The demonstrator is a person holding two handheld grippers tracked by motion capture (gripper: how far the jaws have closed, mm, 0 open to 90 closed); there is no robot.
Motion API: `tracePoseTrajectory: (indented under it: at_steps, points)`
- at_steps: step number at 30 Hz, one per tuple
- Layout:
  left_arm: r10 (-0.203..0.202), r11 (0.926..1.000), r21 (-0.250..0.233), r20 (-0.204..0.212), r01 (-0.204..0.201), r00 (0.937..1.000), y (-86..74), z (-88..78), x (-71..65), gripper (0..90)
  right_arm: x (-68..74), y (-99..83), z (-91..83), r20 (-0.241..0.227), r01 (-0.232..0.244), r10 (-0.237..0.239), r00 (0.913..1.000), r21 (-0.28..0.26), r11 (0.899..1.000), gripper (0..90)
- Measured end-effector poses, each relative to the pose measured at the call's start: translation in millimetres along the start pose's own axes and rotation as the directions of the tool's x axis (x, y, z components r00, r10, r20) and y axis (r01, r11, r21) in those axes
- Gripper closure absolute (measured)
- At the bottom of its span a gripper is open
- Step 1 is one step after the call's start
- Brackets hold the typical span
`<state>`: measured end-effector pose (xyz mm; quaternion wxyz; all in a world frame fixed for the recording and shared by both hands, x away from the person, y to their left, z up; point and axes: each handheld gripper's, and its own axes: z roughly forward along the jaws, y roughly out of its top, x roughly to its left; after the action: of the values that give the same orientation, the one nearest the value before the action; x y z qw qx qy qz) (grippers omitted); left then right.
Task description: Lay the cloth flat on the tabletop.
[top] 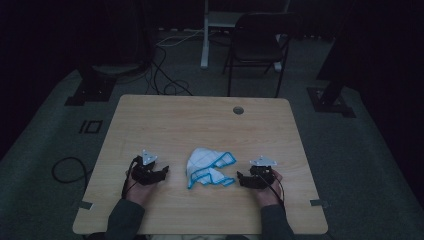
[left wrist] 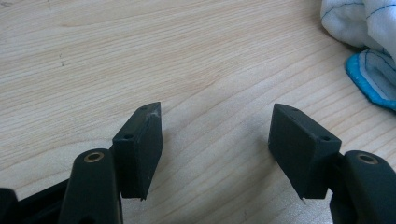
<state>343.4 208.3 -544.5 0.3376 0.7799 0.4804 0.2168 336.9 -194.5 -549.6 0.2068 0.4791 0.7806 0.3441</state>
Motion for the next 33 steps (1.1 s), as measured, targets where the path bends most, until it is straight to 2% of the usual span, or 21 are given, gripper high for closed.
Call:
tracePoseTrajectory:
  at_steps: [6, 8, 9, 12, 14, 23, 27, 33]
  points:
    - [0.006, 1.0, -0.004, 0.008, -0.006, 1.0, -0.4, -0.7, -0.9, 40.8, 1.2, 0.8, -1.6, -0.002, 0.004, -0.004, 1.0, 0.009, 1.0, 25.5]
    - [0.008, 1.0, -0.005, 0.009, -0.008, 0.9999, -0.5, -0.9, -0.9, 42.7, 1.4, 1.0, -3.0, -0.007, 0.008, -0.008, 0.9999, 0.008, 1.0, 33.5]
    - [0.008, 1.0, -0.005, 0.009, -0.008, 0.9999, -0.5, -0.9, -0.9, 43.4, 1.4, 1.0, -3.0, -0.007, 0.008, -0.008, 0.9999, 0.008, 1.0, 33.5]
    - [0.015, 0.9999, -0.008, 0.015, -0.015, 0.9998, -0.9, -1.7, -0.6, 47.1, 3.0, 0.8, -5.6, -0.019, 0.024, -0.024, 0.9995, 0.001, 1.0, 49.5]
    - [0.018, 0.9998, -0.01, 0.022, -0.017, 0.9996, -1.1, -2.1, -0.6, 51.7, 4.3, 0.9, -6.3, -0.02, 0.024, -0.024, 0.9995, 0.0, 1.0, 53.2]
    - [0.013, 0.9999, -0.006, 0.028, -0.013, 0.9995, -0.9, -3.8, 0.5, 60.5, 10.7, 1.1, -10.8, -0.046, 0.035, -0.036, 0.9983, -0.021, 0.999, 58.3]
    - [-0.003, 1.0, -0.008, 0.055, 0.003, 0.9985, 0.7, -4.6, 0.8, 62.5, 16.2, 1.2, -14.0, -0.058, 0.054, -0.056, 0.9968, -0.037, 0.998, 58.9]
    - [0.039, 0.9983, -0.047, 0.073, -0.035, 0.9965, 15.9, -11.9, -6.9, 62.5, 24.3, 1.1, -20.1, -0.073, 0.074, -0.079, 0.9942, -0.062, 0.995, 58.8]
